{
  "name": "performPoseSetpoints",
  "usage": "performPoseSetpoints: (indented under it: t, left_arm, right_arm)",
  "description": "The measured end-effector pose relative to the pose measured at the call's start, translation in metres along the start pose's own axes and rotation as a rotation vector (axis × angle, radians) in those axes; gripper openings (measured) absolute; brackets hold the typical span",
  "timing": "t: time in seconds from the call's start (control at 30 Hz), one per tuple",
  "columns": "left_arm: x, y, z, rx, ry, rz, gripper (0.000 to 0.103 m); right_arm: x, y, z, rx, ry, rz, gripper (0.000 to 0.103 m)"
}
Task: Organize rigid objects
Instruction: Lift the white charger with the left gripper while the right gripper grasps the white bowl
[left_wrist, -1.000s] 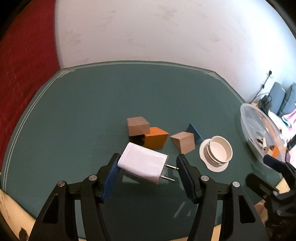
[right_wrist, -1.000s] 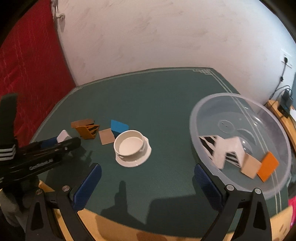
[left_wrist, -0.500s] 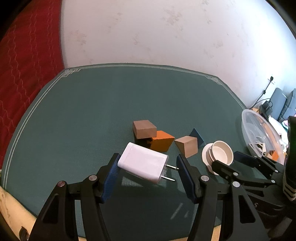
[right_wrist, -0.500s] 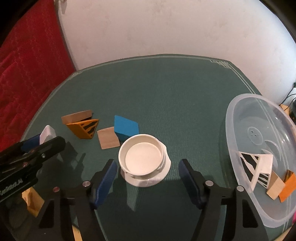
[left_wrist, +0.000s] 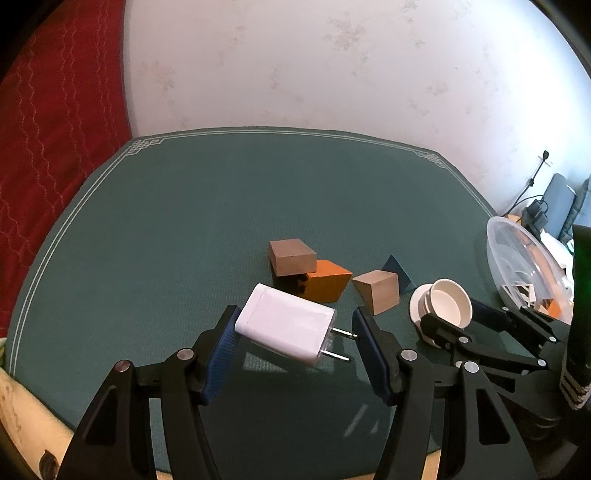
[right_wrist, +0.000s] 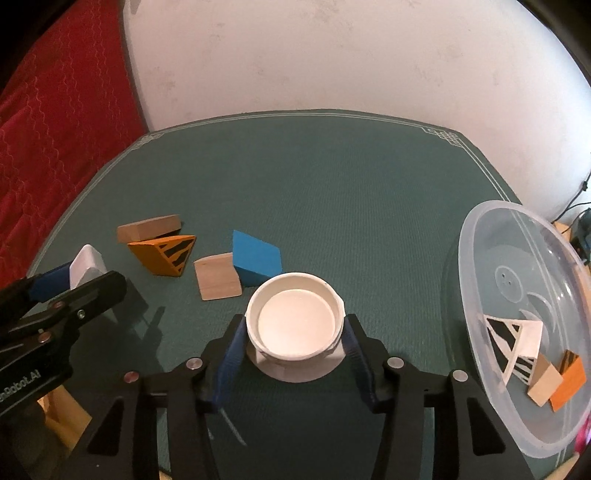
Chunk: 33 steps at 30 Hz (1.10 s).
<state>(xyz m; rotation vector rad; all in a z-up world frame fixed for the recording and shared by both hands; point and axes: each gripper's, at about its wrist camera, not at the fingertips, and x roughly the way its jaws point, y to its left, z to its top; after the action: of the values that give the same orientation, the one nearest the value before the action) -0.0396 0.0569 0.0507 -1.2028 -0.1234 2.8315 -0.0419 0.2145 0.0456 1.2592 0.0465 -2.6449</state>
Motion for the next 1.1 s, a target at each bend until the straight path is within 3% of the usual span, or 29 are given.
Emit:
performPoseSetpoints:
  t: [0.57,1.1]
  left_arm:
    - [-0.003,-0.005,0.0,0.018,-0.014,0.002,0.063]
    - [-0.014,-0.017,-0.004,0.066,-0.044,-0.006,0.063]
  right_arm:
    - [-0.039,-0.009,-0.01,0.091,-0.078,0.009,0.055]
    - [-0.073,-0.046,-0.018,0.2,-0.141,-0.076,0.055]
